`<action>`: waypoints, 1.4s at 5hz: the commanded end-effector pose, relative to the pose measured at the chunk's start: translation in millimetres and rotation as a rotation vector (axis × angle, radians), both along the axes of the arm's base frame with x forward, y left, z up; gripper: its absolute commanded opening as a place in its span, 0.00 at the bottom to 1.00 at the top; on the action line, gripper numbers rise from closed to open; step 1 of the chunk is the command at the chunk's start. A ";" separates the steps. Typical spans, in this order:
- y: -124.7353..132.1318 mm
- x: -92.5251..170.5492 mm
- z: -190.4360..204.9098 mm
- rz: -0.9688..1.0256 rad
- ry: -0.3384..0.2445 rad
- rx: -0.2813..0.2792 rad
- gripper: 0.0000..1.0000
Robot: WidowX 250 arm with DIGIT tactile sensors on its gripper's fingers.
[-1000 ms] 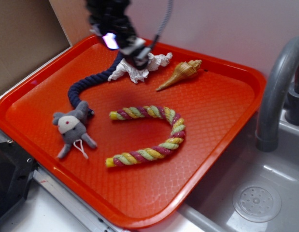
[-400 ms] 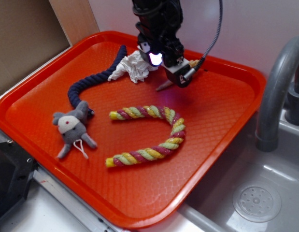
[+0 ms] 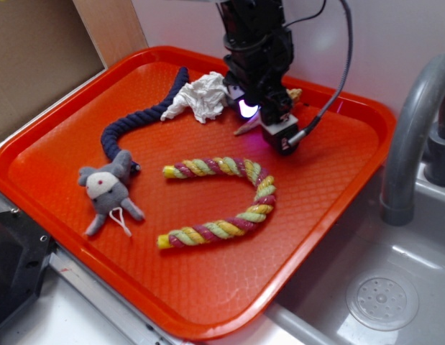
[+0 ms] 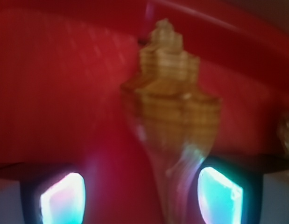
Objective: Grab the shell.
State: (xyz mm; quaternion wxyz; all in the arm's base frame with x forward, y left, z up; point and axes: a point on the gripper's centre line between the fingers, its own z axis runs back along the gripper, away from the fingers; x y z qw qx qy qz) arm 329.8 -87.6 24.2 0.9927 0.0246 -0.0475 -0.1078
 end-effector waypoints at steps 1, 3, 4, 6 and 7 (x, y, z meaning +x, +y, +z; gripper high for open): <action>0.6 14.9 -0.9 0.005 -0.027 0.014 1.00; 10.2 22.3 -4.0 0.043 -0.031 0.053 0.00; 15.9 23.7 -5.5 0.056 -0.028 0.070 0.00; 19.3 -1.4 46.4 0.119 -0.045 0.215 0.00; 22.1 -34.0 96.1 0.193 -0.057 0.224 0.00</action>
